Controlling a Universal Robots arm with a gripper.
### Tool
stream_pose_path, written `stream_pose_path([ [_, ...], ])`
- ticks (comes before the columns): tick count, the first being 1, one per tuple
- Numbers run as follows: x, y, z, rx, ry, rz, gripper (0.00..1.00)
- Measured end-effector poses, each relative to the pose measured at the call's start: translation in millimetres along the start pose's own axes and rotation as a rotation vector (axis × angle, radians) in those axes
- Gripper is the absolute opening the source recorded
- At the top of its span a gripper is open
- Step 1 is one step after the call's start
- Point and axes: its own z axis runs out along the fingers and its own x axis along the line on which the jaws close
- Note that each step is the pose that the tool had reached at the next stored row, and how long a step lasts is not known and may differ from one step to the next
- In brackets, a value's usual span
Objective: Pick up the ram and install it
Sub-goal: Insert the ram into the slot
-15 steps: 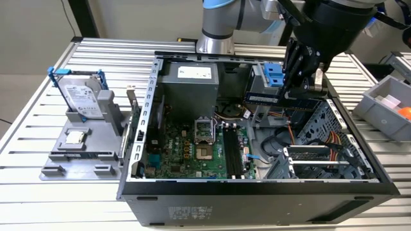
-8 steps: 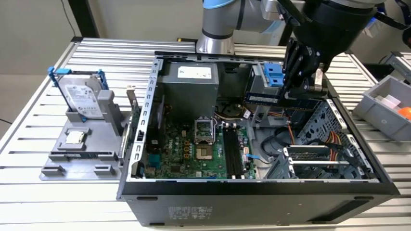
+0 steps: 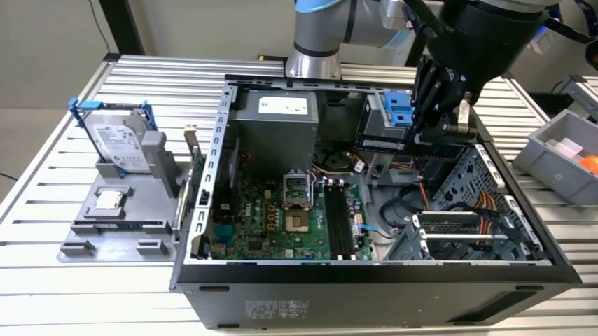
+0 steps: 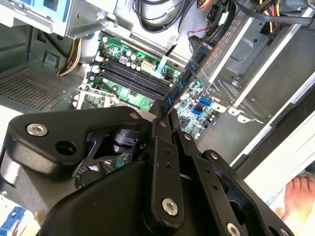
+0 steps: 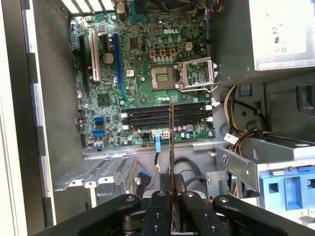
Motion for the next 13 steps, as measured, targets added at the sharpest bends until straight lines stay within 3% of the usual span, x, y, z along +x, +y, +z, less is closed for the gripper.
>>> stream_pose_path([
  [13,0.0,0.0,0.0,0.0000,0.0000,0.000,0.00],
])
